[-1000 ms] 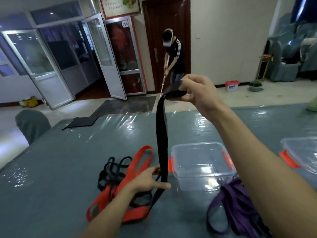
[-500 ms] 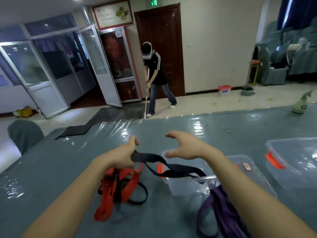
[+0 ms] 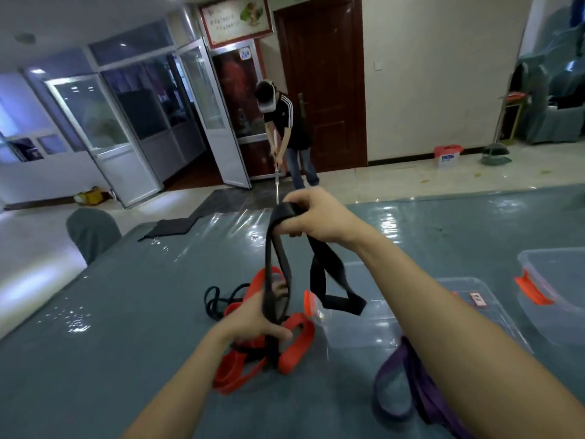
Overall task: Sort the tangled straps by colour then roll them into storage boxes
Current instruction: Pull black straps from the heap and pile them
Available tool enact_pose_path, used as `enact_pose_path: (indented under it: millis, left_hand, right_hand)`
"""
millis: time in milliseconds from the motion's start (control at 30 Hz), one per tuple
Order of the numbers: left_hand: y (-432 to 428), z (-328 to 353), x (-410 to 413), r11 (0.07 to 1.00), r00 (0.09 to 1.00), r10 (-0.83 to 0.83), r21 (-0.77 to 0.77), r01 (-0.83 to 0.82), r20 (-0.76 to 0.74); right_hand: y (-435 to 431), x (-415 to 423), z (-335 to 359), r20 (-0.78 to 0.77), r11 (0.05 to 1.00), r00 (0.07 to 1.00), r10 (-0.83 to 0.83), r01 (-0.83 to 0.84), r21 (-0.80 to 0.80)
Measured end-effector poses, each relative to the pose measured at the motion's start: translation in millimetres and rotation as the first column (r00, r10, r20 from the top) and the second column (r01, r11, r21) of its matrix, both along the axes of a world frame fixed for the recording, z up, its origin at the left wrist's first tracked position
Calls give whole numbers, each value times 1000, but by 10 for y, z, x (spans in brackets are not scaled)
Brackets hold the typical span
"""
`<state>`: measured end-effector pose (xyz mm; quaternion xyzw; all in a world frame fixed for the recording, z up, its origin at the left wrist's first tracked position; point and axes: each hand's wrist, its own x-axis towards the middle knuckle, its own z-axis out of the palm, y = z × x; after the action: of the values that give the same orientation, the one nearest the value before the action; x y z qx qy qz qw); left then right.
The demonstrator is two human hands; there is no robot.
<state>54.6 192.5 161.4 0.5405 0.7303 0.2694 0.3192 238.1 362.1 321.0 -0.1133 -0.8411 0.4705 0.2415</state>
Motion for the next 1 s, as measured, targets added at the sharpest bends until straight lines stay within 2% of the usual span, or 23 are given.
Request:
enact_pose_path:
  millis: [100, 167, 267, 333, 367, 400, 467, 500, 533, 567, 600, 633, 667, 733, 833, 933, 1000]
  left_hand:
    - [145, -338, 149, 992, 996, 87, 91, -86, -14]
    - [260, -314, 133, 961, 974, 227, 164, -223, -2]
    - [395, -3, 8, 867, 905, 413, 261, -424, 100]
    - [378, 299, -71, 832, 889, 457, 357, -424, -8]
    - [357, 438, -99, 842, 887, 449, 382, -380, -106]
    - [332, 577, -123, 866, 878, 426, 378, -327, -218]
    - [290, 787, -137, 930, 854, 316, 313, -193, -413]
    - [273, 845, -109, 959, 841, 232, 258, -115, -488]
    - [262, 868, -53, 982, 816, 141, 182, -45, -561]
    - [276, 846, 11, 996, 786, 52, 84, 0, -616]
    - [298, 788, 86, 999, 775, -35, -29, 21, -632]
    - [329, 722, 160, 989, 785, -114, -140, 35, -609]
    - [363, 654, 222, 973, 806, -178, -223, 59, -564]
    - [413, 559, 251, 959, 849, -233, -259, 118, -474]
    - [429, 452, 98, 983, 904, -165, -144, 117, -393]
    - [401, 228, -36, 994, 981, -97, -67, 87, -165]
    - [318, -61, -145, 994, 995, -69, -90, 62, -72]
  right_hand:
    - [-27, 247, 250, -77, 998, 996, 43, -45, -31]
    - [-50, 421, 333, -99, 996, 993, 64, -69, -53]
    - [-26, 648, 213, -82, 995, 994, -73, 66, -80]
    - [65, 835, -2, 113, 984, 989, -94, 110, -143]
    - [111, 931, -139, 270, 974, 962, -27, 87, -211]
    - [141, 1009, -296, 430, 959, 899, 87, 41, -280]
    - [144, 1095, -630, 710, 962, 664, 236, -57, -267]
    - [104, 1088, -780, 804, 980, 562, 195, -90, -176]
    - [45, 1031, -916, 834, 993, 540, 114, -97, -73]
    - [-40, 932, -1014, 779, 998, 625, 51, -54, -22]
    - [-137, 803, -1089, 663, 998, 748, 27, 17, -59]
    - [-230, 651, -1170, 533, 992, 846, 20, 51, -119]
    - [-303, 491, -1264, 443, 988, 896, 24, 48, -150]
    - [-434, 241, -1473, 395, 989, 919, 15, 44, -140]
    - [-497, 113, -1799, 395, 980, 919, 5, 74, -185]
    - [-421, 164, -1892, 367, 950, 930, -14, 127, -286]
    - [-316, 245, -1844, 360, 939, 931, -56, 171, -298]
